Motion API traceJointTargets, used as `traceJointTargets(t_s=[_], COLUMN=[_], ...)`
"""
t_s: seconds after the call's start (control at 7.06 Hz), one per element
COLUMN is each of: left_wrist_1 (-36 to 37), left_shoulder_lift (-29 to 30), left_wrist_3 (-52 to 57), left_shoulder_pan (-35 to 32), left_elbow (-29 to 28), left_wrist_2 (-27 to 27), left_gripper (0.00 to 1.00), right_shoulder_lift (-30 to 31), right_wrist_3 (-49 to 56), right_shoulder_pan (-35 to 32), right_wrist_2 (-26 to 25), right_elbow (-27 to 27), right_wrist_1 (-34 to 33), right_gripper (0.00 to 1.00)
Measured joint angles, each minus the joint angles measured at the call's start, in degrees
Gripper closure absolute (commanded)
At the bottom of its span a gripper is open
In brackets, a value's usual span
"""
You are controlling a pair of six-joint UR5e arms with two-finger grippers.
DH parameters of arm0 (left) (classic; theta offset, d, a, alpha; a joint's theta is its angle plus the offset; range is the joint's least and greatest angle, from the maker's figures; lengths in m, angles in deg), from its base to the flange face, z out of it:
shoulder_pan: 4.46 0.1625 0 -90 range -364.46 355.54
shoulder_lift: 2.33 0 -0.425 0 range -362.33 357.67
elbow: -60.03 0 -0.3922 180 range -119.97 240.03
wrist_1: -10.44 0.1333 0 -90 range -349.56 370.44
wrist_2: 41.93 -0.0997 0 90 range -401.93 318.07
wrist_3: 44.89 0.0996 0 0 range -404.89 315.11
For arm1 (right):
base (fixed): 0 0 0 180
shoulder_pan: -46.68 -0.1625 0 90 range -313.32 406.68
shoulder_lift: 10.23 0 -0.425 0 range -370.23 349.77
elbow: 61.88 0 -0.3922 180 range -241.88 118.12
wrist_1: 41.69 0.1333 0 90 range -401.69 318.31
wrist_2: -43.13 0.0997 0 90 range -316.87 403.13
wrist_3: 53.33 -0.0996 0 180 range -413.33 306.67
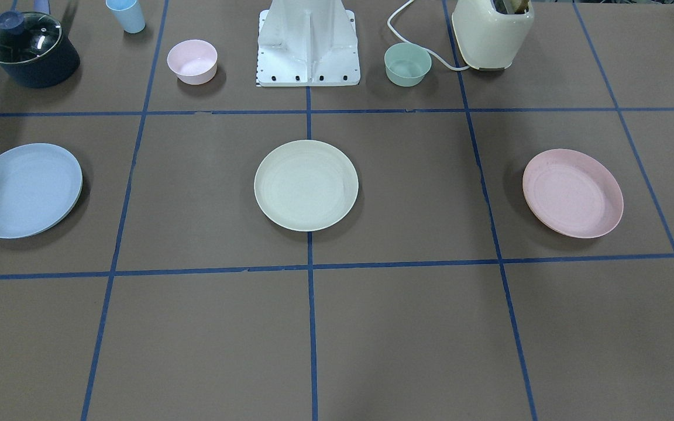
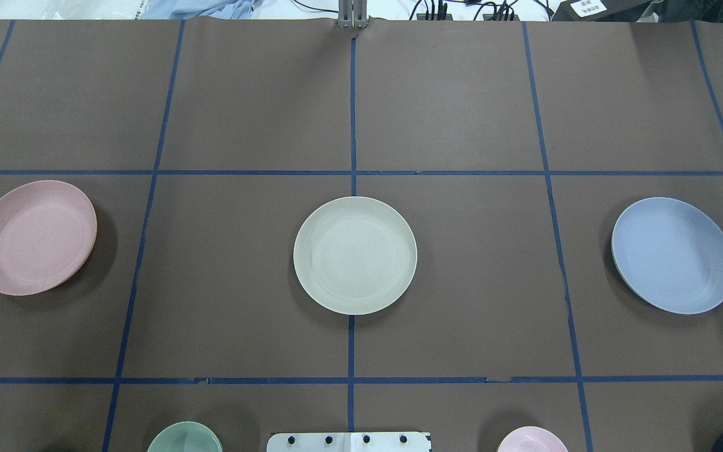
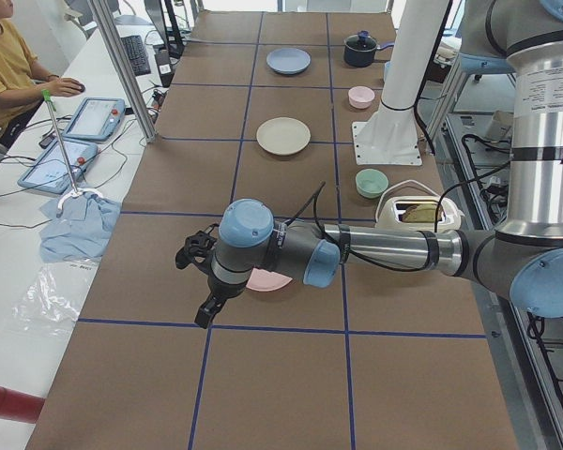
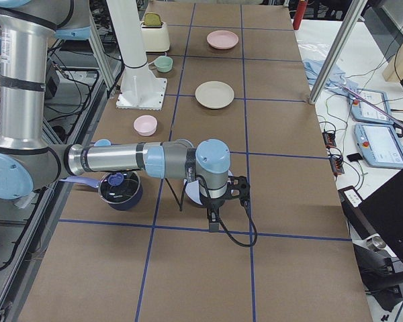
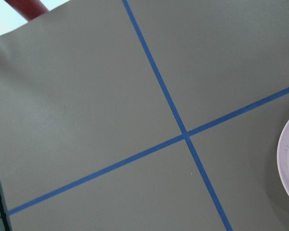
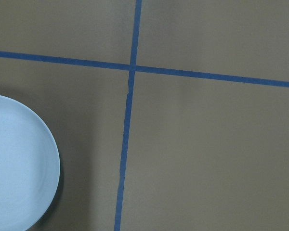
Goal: Stack three plates with pink and blue
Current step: 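Move the left gripper toward the pink plate's rim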
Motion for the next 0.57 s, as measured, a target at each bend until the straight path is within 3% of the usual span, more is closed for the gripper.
traceJointTargets(t_s=[0.28, 0.57], left_wrist_1=[-11.72, -24.6], left_shoulder_lift=[0.06, 2.13], left_wrist_3=[-0.2, -0.69], left_shoulder_pan=[0.09, 0.44], left_elbow=[-0.58, -5.31], left_wrist_2=[-0.08, 0.41], left_gripper=[0.0, 0.0], right_shoulder_lift=[-0.03, -1.12], right_wrist_3=[-0.22, -0.5], right_shoulder_pan=[0.57, 1.49], right_wrist_2=[0.06, 0.34], right_elbow=[0.86, 1.92], right_wrist_1=[10.39, 17.12], right_gripper=[0.0, 0.0])
